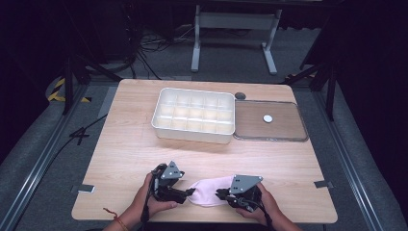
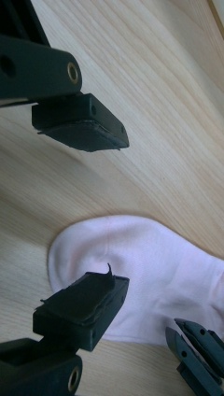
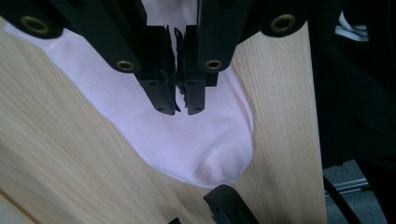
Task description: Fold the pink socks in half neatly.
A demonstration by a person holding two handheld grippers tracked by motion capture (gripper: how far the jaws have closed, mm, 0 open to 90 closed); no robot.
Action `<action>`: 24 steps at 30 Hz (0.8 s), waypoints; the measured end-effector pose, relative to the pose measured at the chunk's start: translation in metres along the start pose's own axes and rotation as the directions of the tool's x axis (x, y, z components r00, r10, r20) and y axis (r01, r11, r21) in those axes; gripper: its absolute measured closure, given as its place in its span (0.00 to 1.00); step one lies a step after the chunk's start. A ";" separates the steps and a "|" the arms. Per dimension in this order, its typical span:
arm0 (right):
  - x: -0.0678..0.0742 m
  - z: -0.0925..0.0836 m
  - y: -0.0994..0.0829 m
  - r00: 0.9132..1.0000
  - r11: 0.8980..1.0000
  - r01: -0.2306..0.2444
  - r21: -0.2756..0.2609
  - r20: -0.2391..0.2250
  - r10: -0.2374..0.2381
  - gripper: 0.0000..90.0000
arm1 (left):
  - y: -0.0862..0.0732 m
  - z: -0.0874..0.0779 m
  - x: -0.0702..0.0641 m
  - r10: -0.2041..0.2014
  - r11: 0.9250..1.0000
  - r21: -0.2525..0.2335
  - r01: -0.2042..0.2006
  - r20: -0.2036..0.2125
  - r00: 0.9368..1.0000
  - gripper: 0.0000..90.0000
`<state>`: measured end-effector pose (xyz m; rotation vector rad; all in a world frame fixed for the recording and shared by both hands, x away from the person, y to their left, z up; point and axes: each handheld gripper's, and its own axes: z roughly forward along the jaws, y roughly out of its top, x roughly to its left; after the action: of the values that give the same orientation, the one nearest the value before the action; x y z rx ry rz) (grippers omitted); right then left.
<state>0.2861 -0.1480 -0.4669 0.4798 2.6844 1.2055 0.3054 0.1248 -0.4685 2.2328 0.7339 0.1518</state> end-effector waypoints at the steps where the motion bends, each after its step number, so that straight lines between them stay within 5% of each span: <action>1: -0.001 0.001 -0.001 1.000 1.000 0.007 0.004 0.000 -0.007 0.94 | 0.000 0.001 -0.001 0.000 1.000 0.006 0.000 0.004 1.000 0.33; 11: 0.003 0.006 -0.005 1.000 0.999 0.015 0.034 -0.002 -0.015 0.95 | 0.005 0.019 -0.015 0.080 0.995 0.060 -0.080 0.000 0.997 0.30; 24: 0.005 0.006 -0.009 1.000 1.000 0.001 0.018 0.001 -0.001 0.95 | 0.008 0.022 -0.015 0.092 0.992 0.086 -0.090 -0.025 0.995 0.24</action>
<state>0.2812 -0.1476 -0.4775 0.4807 2.6965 1.1822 0.3041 0.0980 -0.4766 2.3508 0.6651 0.2011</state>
